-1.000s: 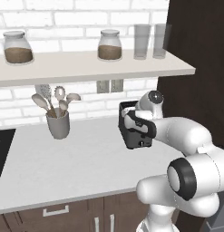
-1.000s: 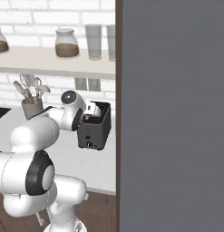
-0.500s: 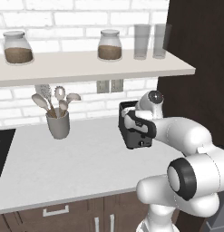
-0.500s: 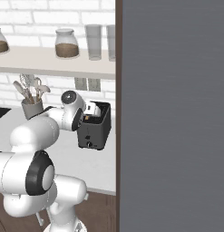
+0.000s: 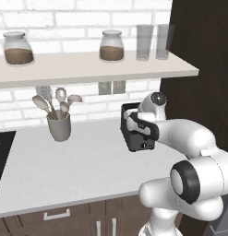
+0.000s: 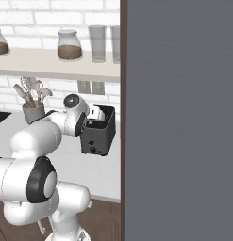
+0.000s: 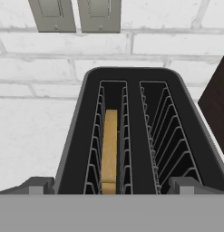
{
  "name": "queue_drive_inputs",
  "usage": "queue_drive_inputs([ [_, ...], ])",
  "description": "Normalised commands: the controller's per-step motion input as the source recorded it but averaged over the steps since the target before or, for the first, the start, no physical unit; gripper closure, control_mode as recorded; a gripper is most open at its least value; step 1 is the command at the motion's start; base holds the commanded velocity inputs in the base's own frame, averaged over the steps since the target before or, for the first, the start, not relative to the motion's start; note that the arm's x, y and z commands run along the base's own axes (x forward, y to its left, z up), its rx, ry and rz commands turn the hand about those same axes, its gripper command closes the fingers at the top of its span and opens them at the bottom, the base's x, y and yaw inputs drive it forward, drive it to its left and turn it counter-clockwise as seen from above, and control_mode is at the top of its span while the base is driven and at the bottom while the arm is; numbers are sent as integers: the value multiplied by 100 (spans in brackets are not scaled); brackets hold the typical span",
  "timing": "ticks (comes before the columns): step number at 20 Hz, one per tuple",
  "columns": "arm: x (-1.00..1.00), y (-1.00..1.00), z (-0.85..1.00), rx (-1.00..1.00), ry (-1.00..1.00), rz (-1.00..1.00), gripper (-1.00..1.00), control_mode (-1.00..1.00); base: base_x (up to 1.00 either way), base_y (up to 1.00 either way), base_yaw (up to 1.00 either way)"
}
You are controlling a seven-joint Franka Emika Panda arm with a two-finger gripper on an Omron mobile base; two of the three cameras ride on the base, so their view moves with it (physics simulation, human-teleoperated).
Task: Start the toaster. Once the lever pops up, take the bread to the plate on the dining counter.
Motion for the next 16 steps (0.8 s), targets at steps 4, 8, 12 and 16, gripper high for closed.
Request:
queue_drive_inputs([
  [4, 0, 0, 0, 0, 0, 0, -100, -100, 0, 0, 0],
  [8, 0, 0, 0, 0, 0, 0, -100, -100, 0, 0, 0],
  [12, 0, 0, 0, 0, 0, 0, -100, -100, 0, 0, 0],
  [16, 0, 0, 0, 0, 0, 0, -100, -100, 0, 0, 0],
])
